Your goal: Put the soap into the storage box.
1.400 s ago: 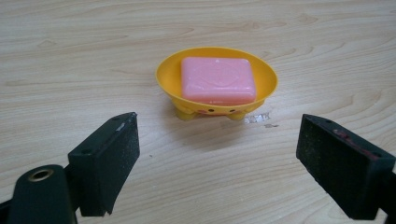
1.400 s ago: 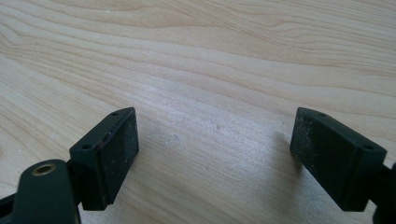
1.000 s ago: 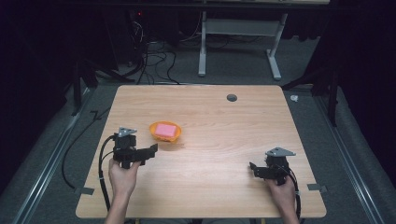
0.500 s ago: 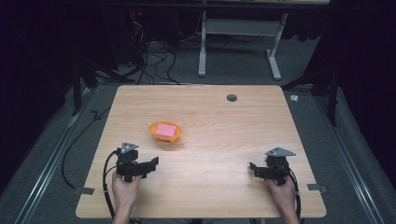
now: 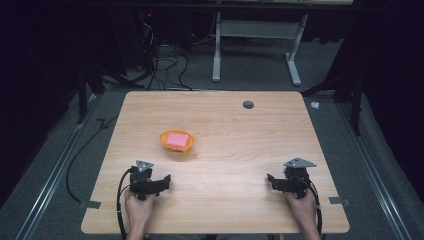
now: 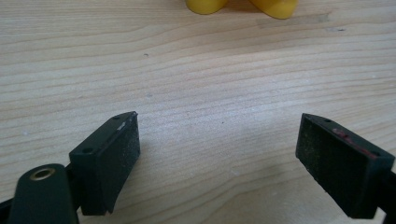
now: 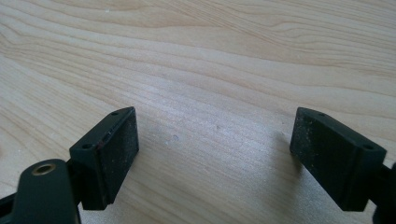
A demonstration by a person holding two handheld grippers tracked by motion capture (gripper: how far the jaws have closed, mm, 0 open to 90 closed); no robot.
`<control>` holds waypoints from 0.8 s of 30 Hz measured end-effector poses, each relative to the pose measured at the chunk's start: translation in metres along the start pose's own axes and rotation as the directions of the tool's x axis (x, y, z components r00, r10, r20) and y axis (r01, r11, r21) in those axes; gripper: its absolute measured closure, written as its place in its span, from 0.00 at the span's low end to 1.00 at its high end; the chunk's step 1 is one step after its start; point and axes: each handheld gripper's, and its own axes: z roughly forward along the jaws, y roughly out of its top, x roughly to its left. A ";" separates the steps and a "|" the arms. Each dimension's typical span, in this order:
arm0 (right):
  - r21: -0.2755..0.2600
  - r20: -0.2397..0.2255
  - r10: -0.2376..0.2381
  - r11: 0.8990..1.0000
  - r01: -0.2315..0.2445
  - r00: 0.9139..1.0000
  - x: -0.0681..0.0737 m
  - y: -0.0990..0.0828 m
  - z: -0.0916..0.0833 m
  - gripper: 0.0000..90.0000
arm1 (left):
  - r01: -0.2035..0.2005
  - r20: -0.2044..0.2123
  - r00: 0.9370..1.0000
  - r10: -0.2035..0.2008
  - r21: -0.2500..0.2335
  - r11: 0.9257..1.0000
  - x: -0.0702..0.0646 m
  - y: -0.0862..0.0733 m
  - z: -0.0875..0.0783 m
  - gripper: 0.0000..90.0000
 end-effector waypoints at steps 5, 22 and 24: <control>0.000 0.000 0.000 1.000 0.000 1.000 0.000 0.000 0.000 0.18 | -0.024 -0.037 0.999 0.022 -0.032 0.999 -0.004 -0.002 0.005 0.16; 0.000 0.001 0.001 1.000 -0.001 1.000 0.000 0.000 0.000 0.18 | -0.062 -0.066 0.996 0.059 -0.033 0.998 -0.008 -0.003 0.008 0.15; 0.000 0.001 0.002 1.000 -0.002 1.000 0.000 0.000 0.000 0.18 | -0.061 -0.066 0.996 0.059 -0.033 0.998 -0.008 -0.003 0.008 0.15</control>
